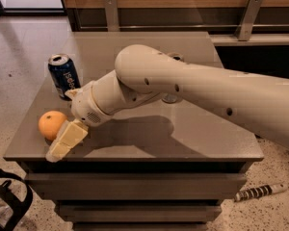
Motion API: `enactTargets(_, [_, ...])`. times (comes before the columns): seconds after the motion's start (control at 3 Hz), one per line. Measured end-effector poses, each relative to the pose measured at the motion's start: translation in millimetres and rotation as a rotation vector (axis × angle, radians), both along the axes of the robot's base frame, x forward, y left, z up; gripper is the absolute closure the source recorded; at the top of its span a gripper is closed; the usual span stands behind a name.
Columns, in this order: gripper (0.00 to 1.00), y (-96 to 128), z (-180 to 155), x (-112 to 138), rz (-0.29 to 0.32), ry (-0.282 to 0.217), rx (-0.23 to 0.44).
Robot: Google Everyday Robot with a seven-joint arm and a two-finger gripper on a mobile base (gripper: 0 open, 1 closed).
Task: Pick orange
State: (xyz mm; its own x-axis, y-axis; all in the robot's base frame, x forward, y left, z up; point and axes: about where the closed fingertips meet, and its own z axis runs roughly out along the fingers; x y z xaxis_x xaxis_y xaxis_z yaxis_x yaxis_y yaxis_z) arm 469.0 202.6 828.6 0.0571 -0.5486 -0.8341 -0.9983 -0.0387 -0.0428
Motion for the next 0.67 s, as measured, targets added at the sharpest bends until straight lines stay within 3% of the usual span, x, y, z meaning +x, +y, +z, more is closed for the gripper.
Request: enactTargets(0.67, [0.39, 24.5, -9.2, -7.6, 0.064, 0.028, 0.007])
